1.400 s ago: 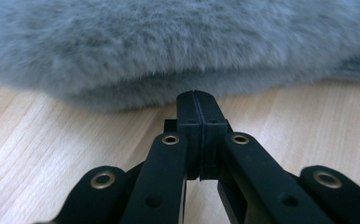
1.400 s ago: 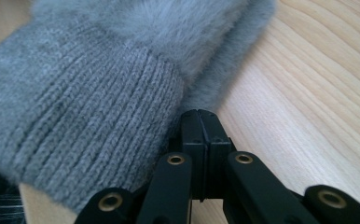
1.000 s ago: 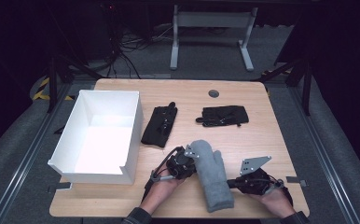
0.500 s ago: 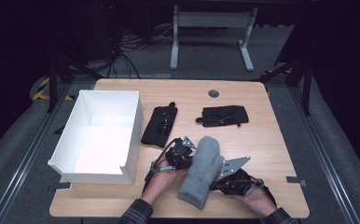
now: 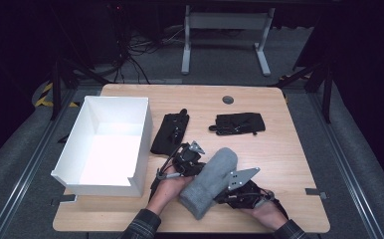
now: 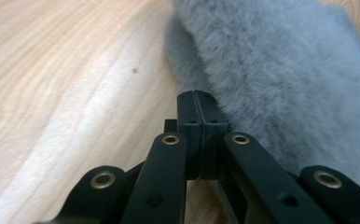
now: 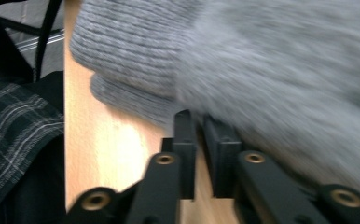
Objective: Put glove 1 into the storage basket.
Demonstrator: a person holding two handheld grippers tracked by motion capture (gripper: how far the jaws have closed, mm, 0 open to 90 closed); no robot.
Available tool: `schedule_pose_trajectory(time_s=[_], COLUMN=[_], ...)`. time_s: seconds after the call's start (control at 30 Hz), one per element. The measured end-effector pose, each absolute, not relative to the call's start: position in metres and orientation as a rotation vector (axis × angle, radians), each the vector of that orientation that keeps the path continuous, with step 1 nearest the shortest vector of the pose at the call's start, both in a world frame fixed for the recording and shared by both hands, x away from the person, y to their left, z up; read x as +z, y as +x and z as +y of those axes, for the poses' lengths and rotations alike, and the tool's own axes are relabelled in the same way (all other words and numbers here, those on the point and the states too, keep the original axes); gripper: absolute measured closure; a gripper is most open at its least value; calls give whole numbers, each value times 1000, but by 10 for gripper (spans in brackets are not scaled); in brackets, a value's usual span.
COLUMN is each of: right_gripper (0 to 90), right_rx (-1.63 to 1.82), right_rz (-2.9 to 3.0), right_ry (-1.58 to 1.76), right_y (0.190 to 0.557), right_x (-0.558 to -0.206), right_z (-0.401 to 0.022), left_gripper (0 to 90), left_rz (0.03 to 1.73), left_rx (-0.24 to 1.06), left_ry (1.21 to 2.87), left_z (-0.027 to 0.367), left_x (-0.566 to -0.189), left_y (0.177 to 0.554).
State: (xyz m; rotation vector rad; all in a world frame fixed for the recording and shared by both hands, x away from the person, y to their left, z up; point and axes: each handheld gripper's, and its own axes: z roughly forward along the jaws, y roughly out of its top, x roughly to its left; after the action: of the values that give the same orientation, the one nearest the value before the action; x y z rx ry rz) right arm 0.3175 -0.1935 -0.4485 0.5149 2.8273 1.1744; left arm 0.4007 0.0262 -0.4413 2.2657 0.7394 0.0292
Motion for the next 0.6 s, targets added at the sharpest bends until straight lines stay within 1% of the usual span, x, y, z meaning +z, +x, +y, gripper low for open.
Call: schedule_pose_trajectory(time_s=[0.07, 0.1, 0.13, 0.17, 0.2, 0.23, 0.4, 0.43, 0.57, 0.6], right_gripper=[732, 646, 646, 577, 577, 554, 388, 334, 200, 187], right_rx=[1171, 1165, 1165, 1148, 1148, 1143, 1107, 1092, 1046, 1041], right_rz=[2796, 2779, 2779, 2740, 2740, 2720, 2612, 2586, 2515, 2507], right_ry=[553, 594, 594, 642, 642, 662, 769, 799, 892, 913], right_y=[318, 319, 319, 319, 319, 320, 323, 324, 328, 329], right_x=[-446, -444, -444, -443, -443, -443, -441, -441, -447, -448], right_z=[-204, -213, -213, -225, -225, -231, -264, -272, -291, -294], left_gripper=[821, 739, 739, 641, 641, 606, 441, 408, 267, 236], left_rz=[753, 758, 766, 777, 787, 792, 777, 769, 727, 718], left_rx=[33, 36, 40, 44, 49, 52, 66, 63, 37, 32], left_ry=[2254, 2251, 2242, 2232, 2220, 2211, 2145, 2144, 2147, 2157], left_z=[31, 34, 37, 40, 43, 46, 54, 54, 46, 42], left_x=[-438, -436, -434, -431, -429, -426, -407, -404, -401, -401], left_y=[400, 400, 400, 400, 399, 398, 391, 389, 383, 382])
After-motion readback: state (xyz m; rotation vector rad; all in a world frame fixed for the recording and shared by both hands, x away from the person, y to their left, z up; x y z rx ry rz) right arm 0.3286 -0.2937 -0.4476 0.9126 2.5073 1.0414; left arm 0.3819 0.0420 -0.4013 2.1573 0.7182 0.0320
